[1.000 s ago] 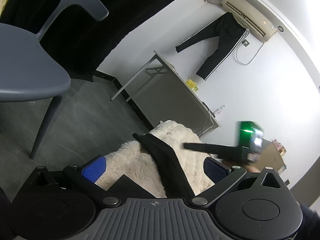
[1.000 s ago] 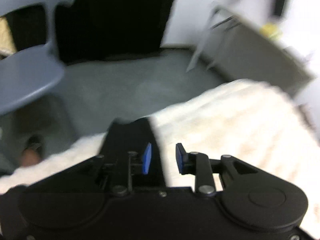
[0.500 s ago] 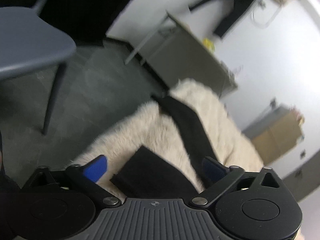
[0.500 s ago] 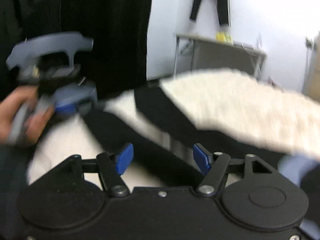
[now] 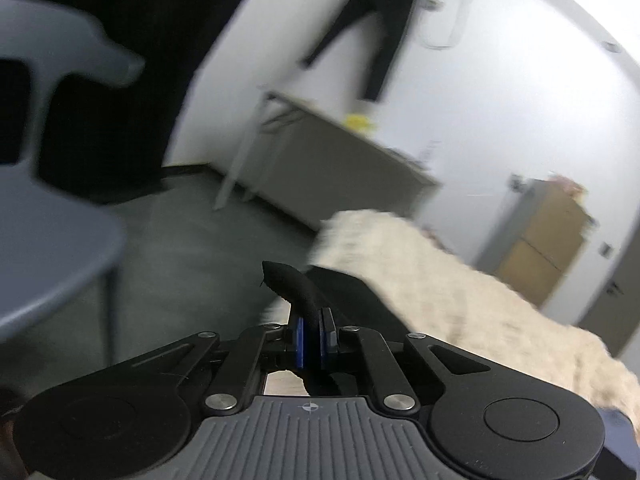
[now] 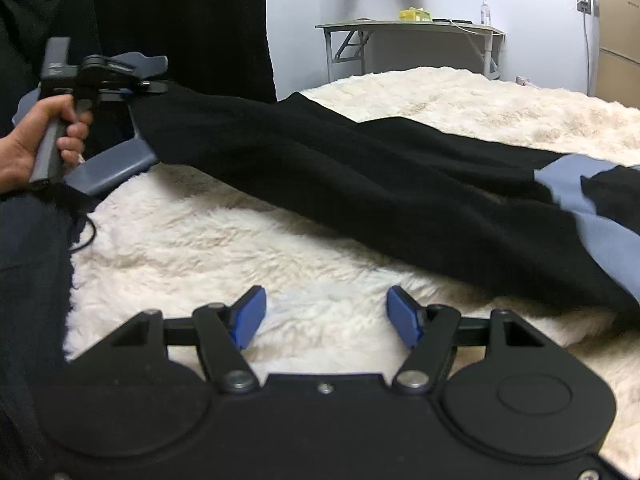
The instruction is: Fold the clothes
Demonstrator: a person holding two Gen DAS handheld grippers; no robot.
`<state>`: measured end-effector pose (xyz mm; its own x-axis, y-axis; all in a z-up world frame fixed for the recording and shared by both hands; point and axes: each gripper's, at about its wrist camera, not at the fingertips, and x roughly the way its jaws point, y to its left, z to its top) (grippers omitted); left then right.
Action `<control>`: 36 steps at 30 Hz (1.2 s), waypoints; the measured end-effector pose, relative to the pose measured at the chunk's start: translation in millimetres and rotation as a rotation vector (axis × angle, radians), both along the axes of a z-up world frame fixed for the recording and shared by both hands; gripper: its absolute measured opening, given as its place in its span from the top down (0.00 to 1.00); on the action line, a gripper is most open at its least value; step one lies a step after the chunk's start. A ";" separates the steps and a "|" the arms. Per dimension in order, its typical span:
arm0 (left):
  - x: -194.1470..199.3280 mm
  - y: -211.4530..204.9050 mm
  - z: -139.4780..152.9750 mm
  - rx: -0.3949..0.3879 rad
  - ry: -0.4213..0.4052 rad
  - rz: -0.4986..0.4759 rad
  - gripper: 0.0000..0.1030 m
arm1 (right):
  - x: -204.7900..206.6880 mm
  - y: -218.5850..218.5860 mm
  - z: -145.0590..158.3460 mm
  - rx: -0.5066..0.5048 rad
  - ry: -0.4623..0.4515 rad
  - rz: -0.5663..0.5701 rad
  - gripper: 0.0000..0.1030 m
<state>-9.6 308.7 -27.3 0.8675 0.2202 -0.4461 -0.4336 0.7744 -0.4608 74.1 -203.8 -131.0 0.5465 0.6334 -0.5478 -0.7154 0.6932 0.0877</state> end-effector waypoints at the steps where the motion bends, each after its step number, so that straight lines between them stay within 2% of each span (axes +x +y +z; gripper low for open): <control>1: -1.1 10.2 -8.6 -0.057 0.043 0.036 0.94 | 1.0 1.1 -0.1 -0.002 -0.003 -0.001 0.36; 3: 0.1 22.2 -19.3 -0.150 0.089 0.077 0.92 | 0.7 1.8 2.8 0.004 -0.010 -0.001 0.36; 4: 1.1 26.6 -23.6 -0.180 0.114 0.102 0.86 | 0.6 1.9 4.9 0.010 -0.012 -0.001 0.36; 5: 3.6 26.6 -24.7 -0.166 0.146 0.139 0.84 | 0.5 1.7 7.5 0.015 -0.016 -0.005 0.36; 6: 6.1 26.7 -25.9 -0.151 0.177 0.176 0.70 | -0.1 0.9 10.6 0.023 -0.023 -0.010 0.36; 7: 8.0 26.4 -27.0 -0.141 0.198 0.202 0.48 | -1.2 -0.1 14.5 0.027 -0.040 -0.017 0.36; 10: 5.6 23.3 -28.2 -0.123 0.156 0.167 0.21 | -6.0 -2.2 30.3 0.032 -0.126 -0.040 0.35; 13: 0.2 14.7 -22.1 -0.078 0.105 0.139 0.20 | -4.6 10.9 40.8 -0.006 -0.217 -0.005 0.35; 15: -3.5 11.7 -16.0 -0.069 0.069 0.126 0.19 | -5.8 33.2 45.1 -0.054 -0.299 0.063 0.35; 19: -18.9 6.7 -5.5 -0.077 -0.014 0.119 0.11 | -15.3 103.8 48.4 -0.169 -0.470 0.288 0.35; 20: -25.1 7.1 -3.5 -0.093 -0.045 0.123 0.10 | -16.0 123.7 48.7 -0.197 -0.485 0.343 0.35; 22: -30.6 7.3 -0.8 -0.114 -0.075 0.131 0.09 | -14.6 162.2 48.2 -0.249 -0.492 0.450 0.42; 24: -43.4 7.8 2.8 -0.135 -0.115 0.143 0.09 | -10.3 196.0 45.1 -0.299 -0.496 0.543 0.55; 27: -53.5 9.3 5.4 -0.159 -0.169 0.167 0.08 | -4.3 239.9 37.7 -0.391 -0.512 0.665 0.57; 29: -53.5 11.0 4.3 -0.176 -0.187 0.180 0.08 | -2.5 253.3 33.5 -0.425 -0.514 0.718 0.59; 30: -53.6 11.8 4.0 -0.185 -0.192 0.185 0.08 | 0.2 265.0 29.6 -0.467 -0.518 0.749 0.77; 31: -52.7 12.3 3.8 -0.188 -0.195 0.189 0.08 | 3.3 272.7 29.3 -0.496 -0.493 0.769 0.90; 32: -53.3 12.9 3.7 -0.193 -0.202 0.196 0.08 | 4.4 274.9 29.9 -0.503 -0.480 0.773 0.96; 35: -57.4 15.4 3.5 -0.213 -0.230 0.207 0.08 | 9.5 279.2 47.8 -0.494 -0.408 0.799 0.99; 36: -59.3 16.6 3.3 -0.223 -0.242 0.210 0.08 | 12.3 274.2 70.8 -0.451 -0.370 0.818 0.99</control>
